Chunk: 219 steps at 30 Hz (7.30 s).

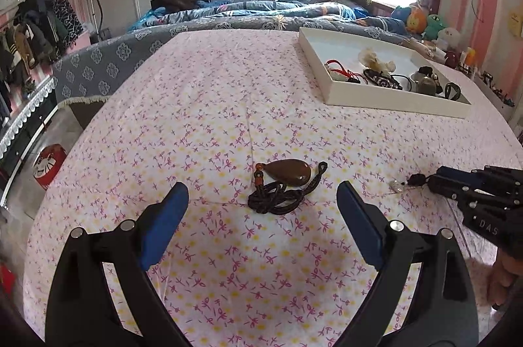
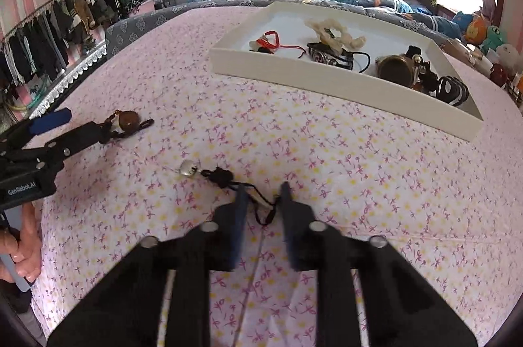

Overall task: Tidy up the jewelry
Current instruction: 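Grasp the black cord keychain with the right tool while the left tool grasps the brown teardrop pendant, then lift the keychain and pendant in both tools and carry them toward the tray, then lower the held pendant and keychain into the white tray, then hold the pendant and keychain down in the tray with both tools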

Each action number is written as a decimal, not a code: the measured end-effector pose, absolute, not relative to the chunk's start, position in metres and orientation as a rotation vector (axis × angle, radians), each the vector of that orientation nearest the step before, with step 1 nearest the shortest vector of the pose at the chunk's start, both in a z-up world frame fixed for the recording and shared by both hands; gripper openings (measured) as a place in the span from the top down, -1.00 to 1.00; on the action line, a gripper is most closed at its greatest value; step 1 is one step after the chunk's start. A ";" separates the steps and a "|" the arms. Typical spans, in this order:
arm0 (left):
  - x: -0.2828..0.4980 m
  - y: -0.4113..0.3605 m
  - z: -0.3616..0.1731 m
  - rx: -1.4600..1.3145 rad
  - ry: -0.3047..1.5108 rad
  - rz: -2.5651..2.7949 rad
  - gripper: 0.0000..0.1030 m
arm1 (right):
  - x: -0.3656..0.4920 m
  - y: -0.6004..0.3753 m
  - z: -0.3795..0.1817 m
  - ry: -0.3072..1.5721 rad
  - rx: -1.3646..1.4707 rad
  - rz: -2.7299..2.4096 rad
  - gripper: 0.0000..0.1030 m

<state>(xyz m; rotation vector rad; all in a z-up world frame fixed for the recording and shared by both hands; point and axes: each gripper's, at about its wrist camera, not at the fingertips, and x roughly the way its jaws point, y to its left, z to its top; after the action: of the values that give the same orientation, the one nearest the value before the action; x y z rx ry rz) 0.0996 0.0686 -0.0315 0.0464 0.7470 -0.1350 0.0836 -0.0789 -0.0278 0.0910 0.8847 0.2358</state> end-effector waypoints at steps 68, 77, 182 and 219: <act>0.112 0.043 -0.049 0.185 0.878 -0.229 0.62 | 0.092 -0.088 -0.028 0.888 0.139 0.255 0.93; 0.111 0.037 -0.049 0.209 0.876 -0.208 0.67 | 0.089 -0.079 -0.027 0.868 0.086 0.246 0.94; 0.260 -0.116 -0.035 0.028 0.775 -0.321 0.68 | 0.218 -0.232 -0.011 0.755 0.172 0.126 0.94; 0.261 -0.118 -0.039 0.059 0.786 -0.289 0.67 | 0.223 -0.226 -0.024 0.789 0.137 0.086 0.94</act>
<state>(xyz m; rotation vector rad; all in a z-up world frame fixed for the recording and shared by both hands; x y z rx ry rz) 0.2613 -0.1182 -0.0392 0.0588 0.7856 -0.2892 0.2235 -0.2259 -0.0235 0.1367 0.7888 0.0857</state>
